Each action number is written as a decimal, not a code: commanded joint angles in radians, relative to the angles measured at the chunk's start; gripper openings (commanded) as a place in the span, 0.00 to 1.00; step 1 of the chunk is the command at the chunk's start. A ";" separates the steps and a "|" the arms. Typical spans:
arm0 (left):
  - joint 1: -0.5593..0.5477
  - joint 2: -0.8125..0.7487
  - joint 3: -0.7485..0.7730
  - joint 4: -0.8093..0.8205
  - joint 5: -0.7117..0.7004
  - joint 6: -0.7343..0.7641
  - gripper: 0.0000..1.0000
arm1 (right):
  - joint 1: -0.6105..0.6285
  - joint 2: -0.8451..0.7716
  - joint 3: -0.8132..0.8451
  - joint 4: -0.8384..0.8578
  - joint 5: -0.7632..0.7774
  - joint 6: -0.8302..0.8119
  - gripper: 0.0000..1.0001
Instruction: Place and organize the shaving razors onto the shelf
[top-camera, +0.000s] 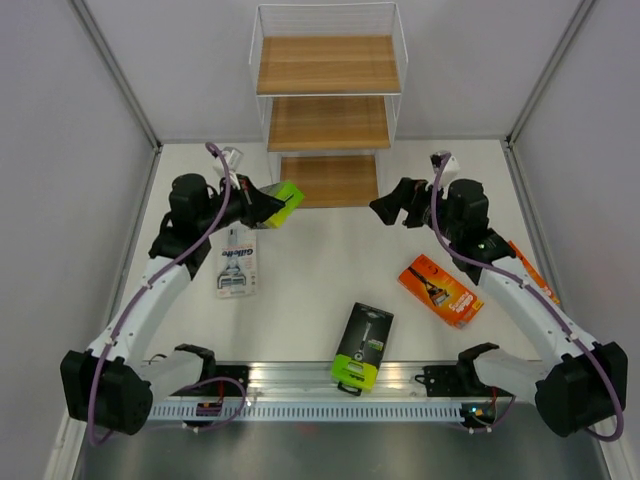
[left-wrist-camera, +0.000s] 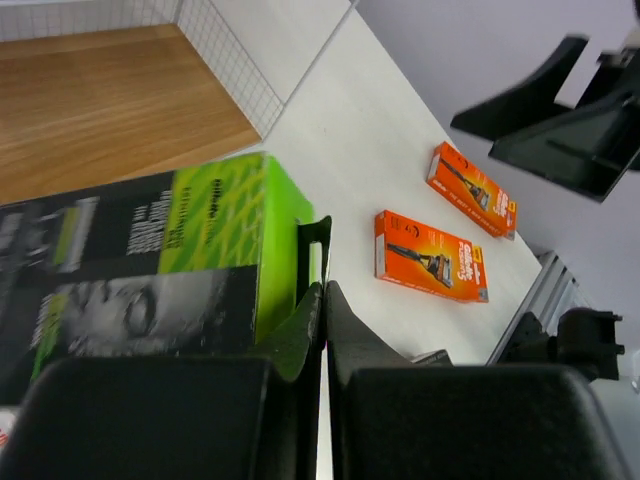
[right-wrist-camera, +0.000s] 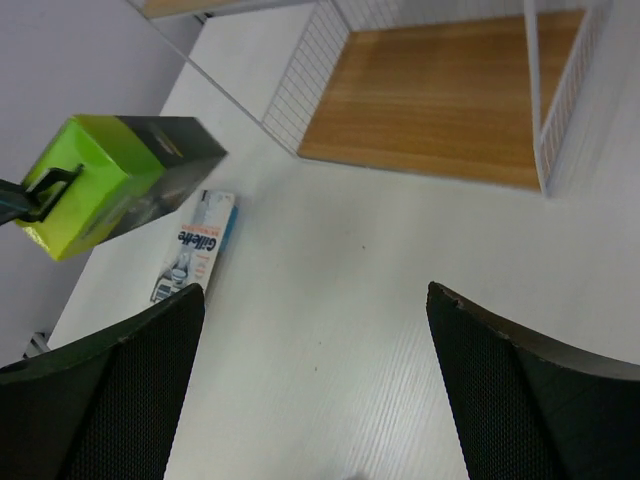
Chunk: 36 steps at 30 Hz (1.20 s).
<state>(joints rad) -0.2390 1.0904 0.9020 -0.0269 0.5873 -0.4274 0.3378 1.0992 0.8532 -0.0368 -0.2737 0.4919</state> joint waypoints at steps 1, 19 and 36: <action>-0.010 0.032 0.084 -0.080 0.132 0.134 0.02 | 0.001 0.060 0.090 0.164 -0.129 -0.107 0.98; -0.022 0.066 0.081 -0.078 0.296 0.414 0.02 | 0.081 0.395 0.402 0.201 -0.671 -0.524 0.88; -0.025 0.014 -0.087 0.050 0.224 0.438 0.02 | 0.299 0.583 0.536 -0.131 -0.460 -0.846 0.79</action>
<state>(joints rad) -0.2600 1.1286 0.8242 -0.0078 0.8135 -0.0208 0.6460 1.6691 1.3079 -0.0608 -0.7601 -0.2306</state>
